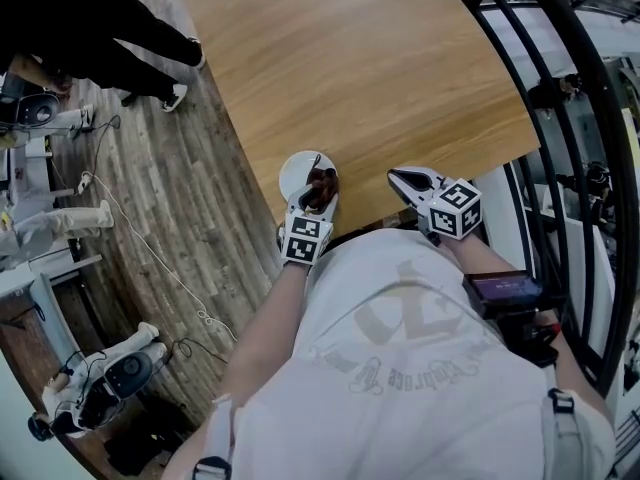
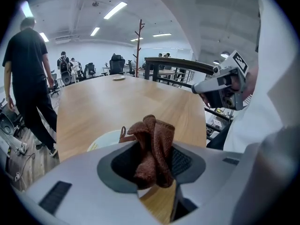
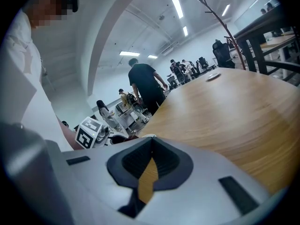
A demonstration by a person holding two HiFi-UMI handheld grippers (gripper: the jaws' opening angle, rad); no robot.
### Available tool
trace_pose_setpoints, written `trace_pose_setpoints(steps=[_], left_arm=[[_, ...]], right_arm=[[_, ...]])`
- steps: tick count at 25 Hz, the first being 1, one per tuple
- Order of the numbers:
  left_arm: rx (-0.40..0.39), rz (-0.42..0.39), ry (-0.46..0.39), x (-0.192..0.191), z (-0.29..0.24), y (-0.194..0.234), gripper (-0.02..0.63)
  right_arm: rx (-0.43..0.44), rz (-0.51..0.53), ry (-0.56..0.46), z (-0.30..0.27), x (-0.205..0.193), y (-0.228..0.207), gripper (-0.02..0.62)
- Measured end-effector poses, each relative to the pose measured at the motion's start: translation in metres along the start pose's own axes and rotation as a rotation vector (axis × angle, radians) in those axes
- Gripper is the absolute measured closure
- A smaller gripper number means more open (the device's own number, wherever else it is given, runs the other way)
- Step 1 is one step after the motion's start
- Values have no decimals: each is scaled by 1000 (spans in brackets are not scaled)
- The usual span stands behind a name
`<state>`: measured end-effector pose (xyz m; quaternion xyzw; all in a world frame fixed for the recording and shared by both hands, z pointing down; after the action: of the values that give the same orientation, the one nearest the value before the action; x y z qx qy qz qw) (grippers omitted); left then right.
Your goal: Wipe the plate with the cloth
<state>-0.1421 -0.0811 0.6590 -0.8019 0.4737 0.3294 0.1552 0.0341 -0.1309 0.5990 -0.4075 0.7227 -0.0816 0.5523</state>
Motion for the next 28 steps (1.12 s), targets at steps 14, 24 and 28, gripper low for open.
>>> trace_pose_setpoints(steps=[14, 24, 28], left_arm=[[104, 6, -1, 17, -6, 81, 437], [115, -14, 8, 33, -23, 93, 437], [41, -61, -4, 41, -32, 63, 437]], right_arm=[[-85, -51, -11, 17, -11, -9, 581], [-92, -72, 1, 4, -10, -14, 581], [-85, -70, 9, 7, -15, -16, 581]])
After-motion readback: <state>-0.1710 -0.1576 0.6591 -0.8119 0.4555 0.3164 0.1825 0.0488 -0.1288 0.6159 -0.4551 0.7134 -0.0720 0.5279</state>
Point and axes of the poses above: the fingertips, and each gripper's own axes: z backward along the fingers, y to its left, x out of its top, the point moved 3 cm from there along z, backward along the fingers, and after that the axes turned 2 degrees about -z, right-handed, at the moved point
